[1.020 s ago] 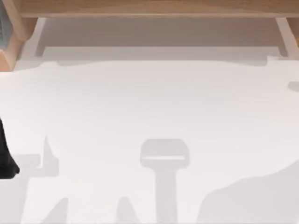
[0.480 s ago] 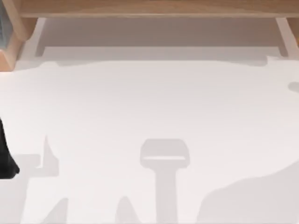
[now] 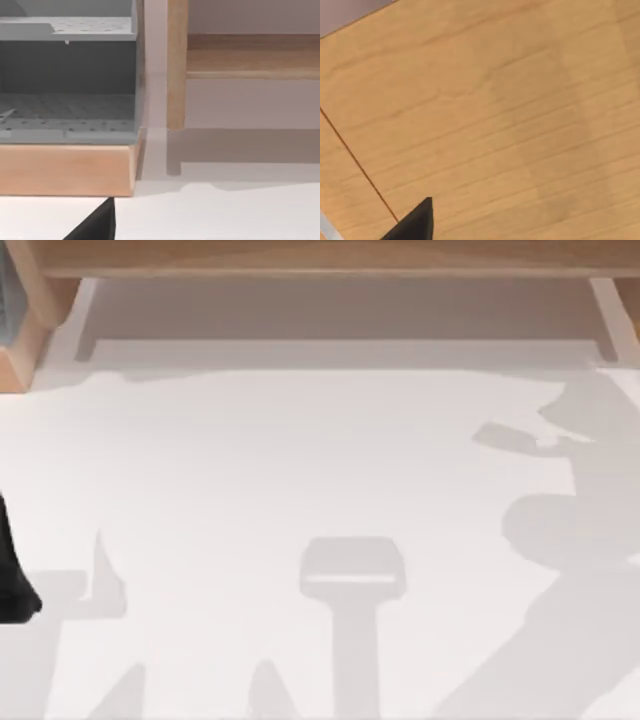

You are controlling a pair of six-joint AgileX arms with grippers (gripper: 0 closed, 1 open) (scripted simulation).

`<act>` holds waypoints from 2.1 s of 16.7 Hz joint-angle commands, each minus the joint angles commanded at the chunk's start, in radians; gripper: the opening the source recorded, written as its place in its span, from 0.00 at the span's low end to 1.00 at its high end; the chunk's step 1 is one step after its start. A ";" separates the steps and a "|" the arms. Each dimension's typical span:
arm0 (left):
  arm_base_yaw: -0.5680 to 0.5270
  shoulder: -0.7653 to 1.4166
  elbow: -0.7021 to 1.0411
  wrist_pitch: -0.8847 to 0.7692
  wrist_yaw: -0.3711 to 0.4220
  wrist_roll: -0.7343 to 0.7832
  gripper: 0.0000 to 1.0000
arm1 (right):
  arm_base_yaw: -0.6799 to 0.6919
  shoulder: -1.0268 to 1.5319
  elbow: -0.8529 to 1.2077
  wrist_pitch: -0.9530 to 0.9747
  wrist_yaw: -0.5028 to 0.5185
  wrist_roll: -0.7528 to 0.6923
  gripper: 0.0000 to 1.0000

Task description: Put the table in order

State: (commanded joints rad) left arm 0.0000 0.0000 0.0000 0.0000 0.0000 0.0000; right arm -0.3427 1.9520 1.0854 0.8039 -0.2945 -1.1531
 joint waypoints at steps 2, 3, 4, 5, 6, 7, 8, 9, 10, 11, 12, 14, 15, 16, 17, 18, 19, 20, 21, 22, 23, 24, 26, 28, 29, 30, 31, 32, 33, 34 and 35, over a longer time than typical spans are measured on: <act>0.000 0.000 0.000 0.000 0.000 0.000 1.00 | 0.032 -0.196 -0.019 -0.080 0.034 0.116 1.00; 0.000 0.000 0.000 0.000 0.000 0.000 1.00 | 0.049 -0.306 -0.038 -0.124 0.052 0.166 1.00; 0.000 0.000 0.000 0.000 0.000 0.000 1.00 | 0.067 -0.420 -0.066 -0.175 0.070 0.213 1.00; 0.000 0.000 0.000 0.000 0.000 0.000 1.00 | 0.083 -0.537 -0.100 -0.230 0.087 0.258 1.00; 0.000 0.000 0.000 0.000 0.000 0.000 1.00 | 0.098 -0.653 -0.141 -0.288 0.103 0.306 1.00; 0.000 0.000 0.000 0.000 0.000 0.000 1.00 | 0.111 -0.769 -0.186 -0.345 0.118 0.357 1.00; 0.000 0.000 0.000 0.000 0.000 0.000 1.00 | 0.124 -0.885 -0.237 -0.396 0.133 0.413 1.00; 0.000 0.000 0.000 0.000 0.000 0.000 1.00 | 0.135 -1.003 -0.293 -0.439 0.147 0.473 1.00; 0.000 0.000 0.000 0.000 0.000 0.000 1.00 | 0.146 -1.123 -0.351 -0.473 0.160 0.538 1.00; 0.000 0.000 0.000 0.000 0.000 0.000 1.00 | 0.157 -1.236 -0.413 -0.496 0.171 0.604 1.00; 0.000 0.000 0.000 0.000 0.000 0.000 1.00 | 0.170 -1.343 -0.476 -0.511 0.183 0.670 1.00; 0.000 0.000 0.000 0.000 0.000 0.000 1.00 | 0.202 -1.529 -0.608 -0.529 0.206 0.794 1.00; 0.000 0.000 0.000 0.000 0.000 0.000 1.00 | 0.221 -1.609 -0.678 -0.540 0.218 0.850 1.00; 0.000 0.000 0.000 0.000 0.000 0.000 1.00 | 0.241 -1.680 -0.747 -0.558 0.230 0.902 1.00; 0.000 0.000 0.000 0.000 0.000 0.000 1.00 | 0.260 -1.742 -0.814 -0.585 0.240 0.949 1.00; 0.000 0.000 0.000 0.000 0.000 0.000 1.00 | 0.277 -1.794 -0.877 -0.619 0.249 0.991 1.00; 0.000 0.000 0.000 0.000 0.000 0.000 1.00 | 0.294 -1.838 -0.933 -0.656 0.258 1.030 1.00; 0.000 0.000 0.000 0.000 0.000 0.000 1.00 | 0.309 -1.875 -0.981 -0.696 0.268 1.065 1.00; 0.000 0.000 0.000 0.000 0.000 0.000 1.00 | 0.323 -1.904 -1.021 -0.734 0.277 1.096 1.00; 0.000 0.000 0.000 0.000 0.000 0.000 1.00 | 0.333 -1.926 -1.051 -0.766 0.285 1.122 1.00; 0.000 0.000 0.000 0.000 0.000 0.000 1.00 | 0.340 -1.942 -1.073 -0.790 0.291 1.142 1.00; 0.000 0.000 0.000 0.000 0.000 0.000 1.00 | 0.342 -1.950 -1.084 -0.802 0.294 1.151 1.00; 0.000 0.000 0.000 0.000 0.000 0.000 1.00 | 0.343 -1.952 -1.085 -0.804 0.295 1.153 1.00; 0.000 0.000 0.000 0.000 0.000 0.000 1.00 | 0.343 -1.952 -1.085 -0.804 0.295 1.153 1.00; 0.000 0.000 0.000 0.000 0.000 0.000 1.00 | 0.343 -1.952 -1.085 -0.804 0.295 1.153 1.00; 0.000 0.000 0.000 0.000 0.000 0.000 1.00 | 0.343 -1.952 -1.085 -0.804 0.295 1.153 1.00; -0.002 0.010 0.010 0.000 -0.003 0.000 1.00 | 0.343 -1.952 -1.085 -0.804 0.295 1.153 1.00; -0.007 0.030 0.031 -0.001 -0.011 0.001 1.00 | 0.343 -1.952 -1.085 -0.804 0.295 1.153 1.00; -0.013 0.062 0.062 -0.002 -0.021 0.001 1.00 | 0.343 -1.952 -1.085 -0.804 0.295 1.153 1.00; -0.023 0.103 0.104 -0.003 -0.033 0.002 1.00 | 0.343 -1.952 -1.085 -0.804 0.295 1.153 1.00; -0.034 0.155 0.157 -0.004 -0.047 0.002 1.00 | 0.343 -1.952 -1.085 -0.804 0.295 1.153 1.00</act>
State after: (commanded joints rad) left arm -0.0345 0.1555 0.1567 -0.0044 -0.0470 0.0021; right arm 0.0000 0.0001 0.0000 0.0000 0.0000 0.0000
